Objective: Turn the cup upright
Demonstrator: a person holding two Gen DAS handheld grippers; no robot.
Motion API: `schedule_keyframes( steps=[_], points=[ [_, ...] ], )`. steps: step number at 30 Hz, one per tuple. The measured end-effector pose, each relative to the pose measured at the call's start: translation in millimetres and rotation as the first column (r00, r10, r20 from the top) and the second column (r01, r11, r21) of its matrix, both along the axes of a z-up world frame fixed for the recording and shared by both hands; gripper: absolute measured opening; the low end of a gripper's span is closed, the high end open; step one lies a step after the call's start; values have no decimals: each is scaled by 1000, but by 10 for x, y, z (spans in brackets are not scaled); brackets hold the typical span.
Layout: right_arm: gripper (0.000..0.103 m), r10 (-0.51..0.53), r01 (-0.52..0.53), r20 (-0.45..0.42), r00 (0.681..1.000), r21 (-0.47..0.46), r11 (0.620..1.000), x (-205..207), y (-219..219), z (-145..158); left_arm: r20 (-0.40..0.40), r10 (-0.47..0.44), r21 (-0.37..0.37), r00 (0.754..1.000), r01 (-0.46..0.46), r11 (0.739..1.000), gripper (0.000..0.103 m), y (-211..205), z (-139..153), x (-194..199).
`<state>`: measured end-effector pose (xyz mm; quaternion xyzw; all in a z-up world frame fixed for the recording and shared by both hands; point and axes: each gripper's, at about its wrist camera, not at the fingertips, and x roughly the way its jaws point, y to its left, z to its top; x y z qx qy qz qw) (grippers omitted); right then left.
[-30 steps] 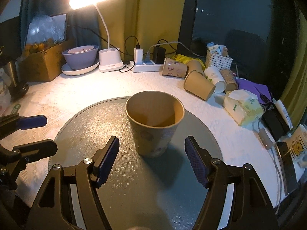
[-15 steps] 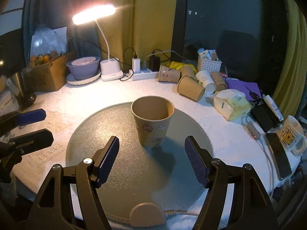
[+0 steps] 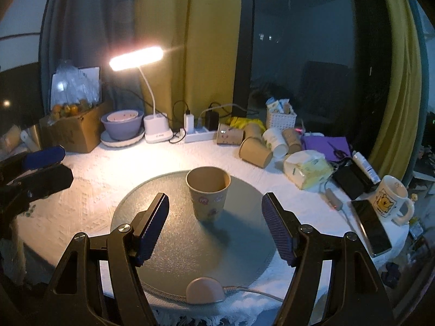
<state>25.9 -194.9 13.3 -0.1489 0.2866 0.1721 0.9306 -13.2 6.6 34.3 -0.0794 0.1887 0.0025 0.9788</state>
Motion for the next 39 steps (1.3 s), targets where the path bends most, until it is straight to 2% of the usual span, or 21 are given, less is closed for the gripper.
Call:
schedule_keyframes(
  steps=[8, 13, 14, 17, 21, 30, 39],
  points=[
    [74, -22, 21, 73, 997, 23, 1000, -189, -135, 290, 76, -20, 47, 997, 16, 999, 80, -122, 233, -157],
    [74, -26, 23, 90, 996, 32, 999, -236, -197, 376, 126, 54, 76, 991, -64, 995, 80, -135, 342, -253],
    [74, -24, 21, 94, 995, 35, 999, -251, -206, 393, 136, 69, 83, 988, -81, 993, 81, -136, 359, -274],
    [74, -22, 18, 105, 994, 41, 999, -284, -223, 443, 167, 100, 93, 981, -117, 989, 92, -120, 421, -332],
    [74, -20, 14, 125, 992, 50, 999, -347, -237, 522, 211, 100, 105, 972, -124, 987, 92, -147, 475, -429],
    [74, -10, 2, 145, 989, 56, 998, -418, -230, 625, 236, 135, 116, 962, -166, 979, 93, -133, 511, -496],
    [74, 1, -10, 145, 989, 58, 998, -445, -210, 639, 228, 132, 115, 965, -161, 980, 93, -137, 506, -476]
  ],
)
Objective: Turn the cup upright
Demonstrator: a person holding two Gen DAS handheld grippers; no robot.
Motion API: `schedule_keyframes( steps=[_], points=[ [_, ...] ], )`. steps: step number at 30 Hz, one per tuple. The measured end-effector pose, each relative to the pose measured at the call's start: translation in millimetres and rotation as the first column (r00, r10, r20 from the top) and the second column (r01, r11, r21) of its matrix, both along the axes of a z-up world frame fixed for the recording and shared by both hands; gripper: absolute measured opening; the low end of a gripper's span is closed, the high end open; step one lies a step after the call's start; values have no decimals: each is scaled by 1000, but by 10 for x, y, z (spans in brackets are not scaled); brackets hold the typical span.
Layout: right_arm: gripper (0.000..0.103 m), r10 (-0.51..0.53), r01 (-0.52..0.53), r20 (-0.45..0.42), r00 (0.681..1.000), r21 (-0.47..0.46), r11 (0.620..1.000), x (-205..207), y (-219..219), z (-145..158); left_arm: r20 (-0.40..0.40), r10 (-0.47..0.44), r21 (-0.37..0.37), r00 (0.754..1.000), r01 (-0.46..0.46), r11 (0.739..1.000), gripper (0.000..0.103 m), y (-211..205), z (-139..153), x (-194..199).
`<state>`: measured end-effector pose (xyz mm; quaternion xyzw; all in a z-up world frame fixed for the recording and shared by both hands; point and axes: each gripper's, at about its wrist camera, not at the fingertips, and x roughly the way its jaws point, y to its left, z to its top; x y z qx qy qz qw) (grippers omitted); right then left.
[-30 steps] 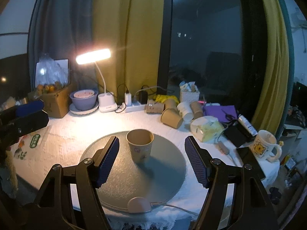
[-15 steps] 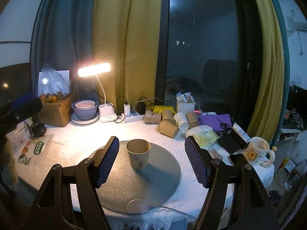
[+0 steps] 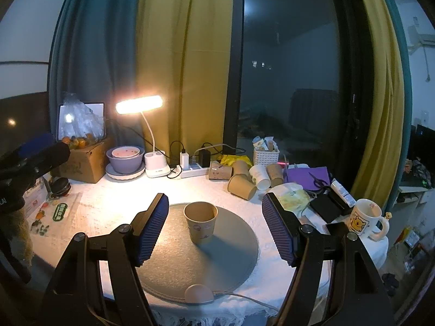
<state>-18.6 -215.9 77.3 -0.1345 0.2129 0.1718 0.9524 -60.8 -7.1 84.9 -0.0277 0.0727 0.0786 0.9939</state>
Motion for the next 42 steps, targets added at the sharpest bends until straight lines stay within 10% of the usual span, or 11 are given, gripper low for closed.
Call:
schedule_keyframes(
  steps=[42],
  points=[
    [75, 0, 0, -2, 1000, 2, 1000, 6, -1, -10, -29, -20, -21, 999, 19, 1000, 93, -57, -18, 18]
  ],
)
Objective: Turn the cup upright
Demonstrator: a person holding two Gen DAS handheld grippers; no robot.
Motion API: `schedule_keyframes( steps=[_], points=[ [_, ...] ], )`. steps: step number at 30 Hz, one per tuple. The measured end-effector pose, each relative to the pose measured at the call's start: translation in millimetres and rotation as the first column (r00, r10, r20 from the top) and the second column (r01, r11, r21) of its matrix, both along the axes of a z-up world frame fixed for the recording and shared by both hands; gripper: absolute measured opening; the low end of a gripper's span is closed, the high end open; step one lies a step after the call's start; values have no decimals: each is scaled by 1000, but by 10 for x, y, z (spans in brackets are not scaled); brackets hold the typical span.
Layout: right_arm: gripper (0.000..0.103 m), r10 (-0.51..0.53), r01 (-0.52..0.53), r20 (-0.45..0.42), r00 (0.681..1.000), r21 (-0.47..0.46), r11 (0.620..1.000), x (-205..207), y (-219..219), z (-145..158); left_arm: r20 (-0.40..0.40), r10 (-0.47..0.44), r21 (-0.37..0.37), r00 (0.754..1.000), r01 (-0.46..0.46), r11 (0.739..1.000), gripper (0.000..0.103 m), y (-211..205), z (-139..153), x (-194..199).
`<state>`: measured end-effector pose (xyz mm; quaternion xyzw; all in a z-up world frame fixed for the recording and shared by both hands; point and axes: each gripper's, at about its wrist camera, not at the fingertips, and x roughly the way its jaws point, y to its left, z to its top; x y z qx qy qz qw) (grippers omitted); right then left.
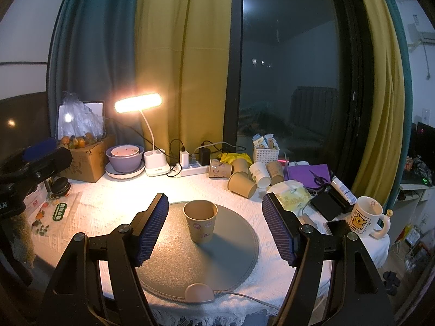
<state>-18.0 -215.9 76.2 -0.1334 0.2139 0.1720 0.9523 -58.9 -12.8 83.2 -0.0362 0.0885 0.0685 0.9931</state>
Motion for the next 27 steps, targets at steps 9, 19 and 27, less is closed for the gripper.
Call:
schedule_keyframes(
  steps=[9, 19, 27],
  points=[
    [75, -1, 1, -3, 1000, -1, 1000, -13, 3, -27, -1, 0, -1, 1000, 0, 1000, 93, 2, 5, 7],
    [75, -1, 1, -4, 1000, -1, 1000, -8, 3, -19, -7, -4, -2, 1000, 4, 1000, 93, -35, -63, -3],
    [75, -1, 1, -4, 1000, -2, 1000, -7, 8, -21, -6, -6, -2, 1000, 6, 1000, 93, -53, -68, -15]
  ],
)
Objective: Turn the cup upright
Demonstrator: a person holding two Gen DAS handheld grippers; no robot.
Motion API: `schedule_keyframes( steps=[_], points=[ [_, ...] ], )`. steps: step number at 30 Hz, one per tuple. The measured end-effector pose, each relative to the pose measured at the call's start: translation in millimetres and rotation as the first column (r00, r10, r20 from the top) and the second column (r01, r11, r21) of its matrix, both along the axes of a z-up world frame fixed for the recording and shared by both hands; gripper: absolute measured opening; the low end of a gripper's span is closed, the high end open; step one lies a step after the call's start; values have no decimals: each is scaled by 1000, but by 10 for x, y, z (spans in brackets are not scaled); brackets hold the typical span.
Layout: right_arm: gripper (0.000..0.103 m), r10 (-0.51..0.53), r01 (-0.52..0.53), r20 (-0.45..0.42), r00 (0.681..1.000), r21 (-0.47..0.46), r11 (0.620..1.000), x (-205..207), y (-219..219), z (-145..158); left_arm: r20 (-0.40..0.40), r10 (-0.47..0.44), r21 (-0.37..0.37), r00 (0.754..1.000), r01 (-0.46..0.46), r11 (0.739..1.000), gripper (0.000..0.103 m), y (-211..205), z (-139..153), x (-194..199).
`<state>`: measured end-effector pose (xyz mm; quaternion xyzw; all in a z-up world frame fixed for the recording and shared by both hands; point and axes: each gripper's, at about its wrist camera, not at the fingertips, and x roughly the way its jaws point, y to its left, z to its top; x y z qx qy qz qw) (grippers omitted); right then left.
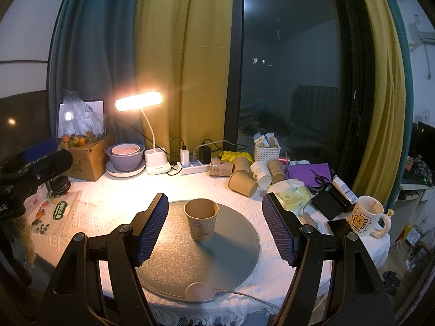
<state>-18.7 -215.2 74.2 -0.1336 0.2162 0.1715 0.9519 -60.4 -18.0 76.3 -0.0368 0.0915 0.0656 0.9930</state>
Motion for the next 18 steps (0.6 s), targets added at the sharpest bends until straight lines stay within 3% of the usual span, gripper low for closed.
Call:
schedule_keyframes(
  steps=[18],
  points=[
    [75, 1, -1, 0, 1000, -2, 1000, -5, 8, -10, -2, -3, -2, 1000, 3, 1000, 93, 2, 3, 13]
  ],
)
